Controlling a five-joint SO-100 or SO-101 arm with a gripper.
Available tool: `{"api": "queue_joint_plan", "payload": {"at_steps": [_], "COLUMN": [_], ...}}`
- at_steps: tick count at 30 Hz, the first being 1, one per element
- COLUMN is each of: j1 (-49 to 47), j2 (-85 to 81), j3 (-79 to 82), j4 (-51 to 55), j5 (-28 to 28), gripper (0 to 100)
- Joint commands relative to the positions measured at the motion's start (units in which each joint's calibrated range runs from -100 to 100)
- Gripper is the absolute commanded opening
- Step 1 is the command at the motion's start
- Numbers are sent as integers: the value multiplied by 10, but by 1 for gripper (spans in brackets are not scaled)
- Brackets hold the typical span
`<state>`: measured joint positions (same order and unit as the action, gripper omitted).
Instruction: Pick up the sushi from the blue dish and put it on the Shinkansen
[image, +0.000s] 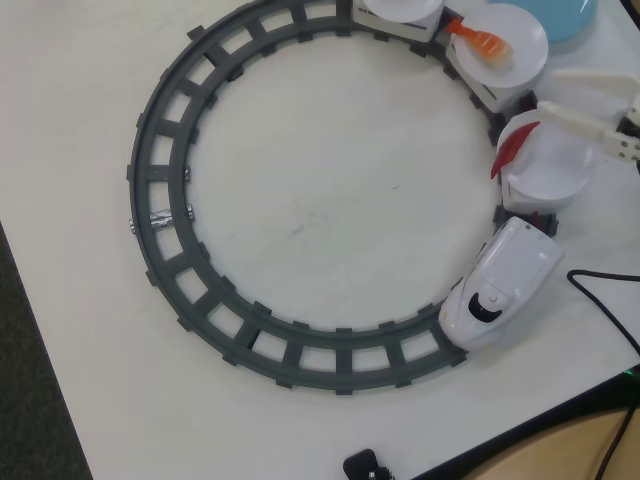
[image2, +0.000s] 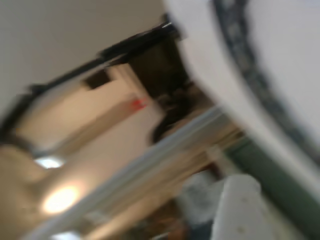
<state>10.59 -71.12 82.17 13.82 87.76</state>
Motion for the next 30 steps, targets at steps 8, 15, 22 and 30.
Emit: {"api": "queue_joint_plan", "payload": {"at_steps": [8, 15, 22, 30], "j1": [108, 278, 390, 361], "j2": [-13, 28, 49, 7], "j3": [-144, -144, -119, -77], "j4": [-126, -139, -55, 192], "j5": [-425, -629, -812, -845], "gripper": [14, 14, 14, 14]}}
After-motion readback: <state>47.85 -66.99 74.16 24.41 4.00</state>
